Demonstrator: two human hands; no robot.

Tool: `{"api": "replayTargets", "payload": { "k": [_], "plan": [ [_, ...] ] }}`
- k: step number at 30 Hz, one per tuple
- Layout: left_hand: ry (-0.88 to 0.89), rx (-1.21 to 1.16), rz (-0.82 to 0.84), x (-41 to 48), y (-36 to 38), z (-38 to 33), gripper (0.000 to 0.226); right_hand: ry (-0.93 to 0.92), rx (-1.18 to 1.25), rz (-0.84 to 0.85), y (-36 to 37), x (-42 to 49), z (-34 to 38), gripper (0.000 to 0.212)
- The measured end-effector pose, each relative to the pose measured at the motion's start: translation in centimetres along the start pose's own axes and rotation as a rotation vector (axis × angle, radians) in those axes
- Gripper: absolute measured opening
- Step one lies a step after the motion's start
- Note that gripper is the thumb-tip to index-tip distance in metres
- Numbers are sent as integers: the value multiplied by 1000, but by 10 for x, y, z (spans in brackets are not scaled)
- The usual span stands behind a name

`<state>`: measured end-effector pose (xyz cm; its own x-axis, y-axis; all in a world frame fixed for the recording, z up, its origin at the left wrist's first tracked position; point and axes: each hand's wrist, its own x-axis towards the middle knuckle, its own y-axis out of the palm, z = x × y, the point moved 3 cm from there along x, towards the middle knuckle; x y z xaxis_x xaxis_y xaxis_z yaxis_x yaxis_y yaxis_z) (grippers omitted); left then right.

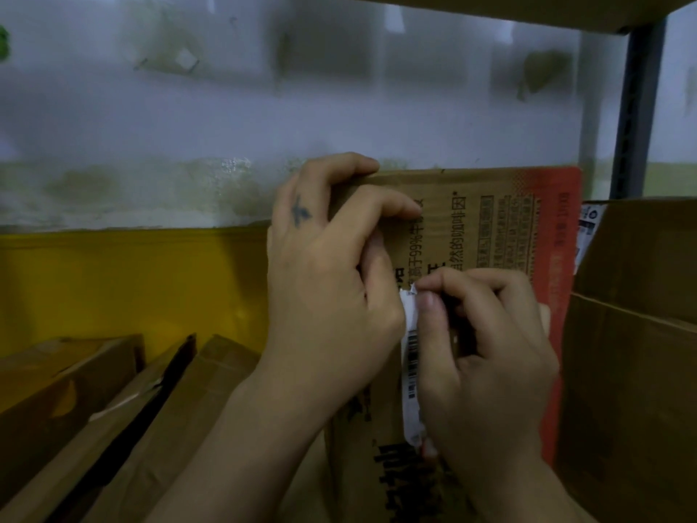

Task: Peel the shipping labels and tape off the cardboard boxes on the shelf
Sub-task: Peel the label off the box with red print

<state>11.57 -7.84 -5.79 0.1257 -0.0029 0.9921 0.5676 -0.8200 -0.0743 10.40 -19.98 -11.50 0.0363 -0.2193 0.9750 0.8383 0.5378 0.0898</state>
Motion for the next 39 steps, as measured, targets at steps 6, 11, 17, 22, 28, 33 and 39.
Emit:
{"api": "replayTargets", "payload": {
  "k": [6,11,17,22,28,33,39],
  "plan": [
    [-5,8,11,0,-1,2,27,9,65,32,0,-7,-2,9],
    [1,9,-3,1,0,1,27,10,57,17,0,-7,-1,19],
    [-6,5,-3,0,0,1,28,-11,6,-25,4,-2,-1,11],
    [-4,2,3,0,1,2,28,-15,-16,-34,6,-5,-5,9],
    [2,-9,1,-1,0,3,27,-12,58,-9,4,-13,-5,15],
    [1,2,3,0,0,3,27,-31,103,-7,-1,-13,-2,28],
    [2,-8,14,-2,0,4,25,-75,9,32,1,-10,3,24]
  ]
}}
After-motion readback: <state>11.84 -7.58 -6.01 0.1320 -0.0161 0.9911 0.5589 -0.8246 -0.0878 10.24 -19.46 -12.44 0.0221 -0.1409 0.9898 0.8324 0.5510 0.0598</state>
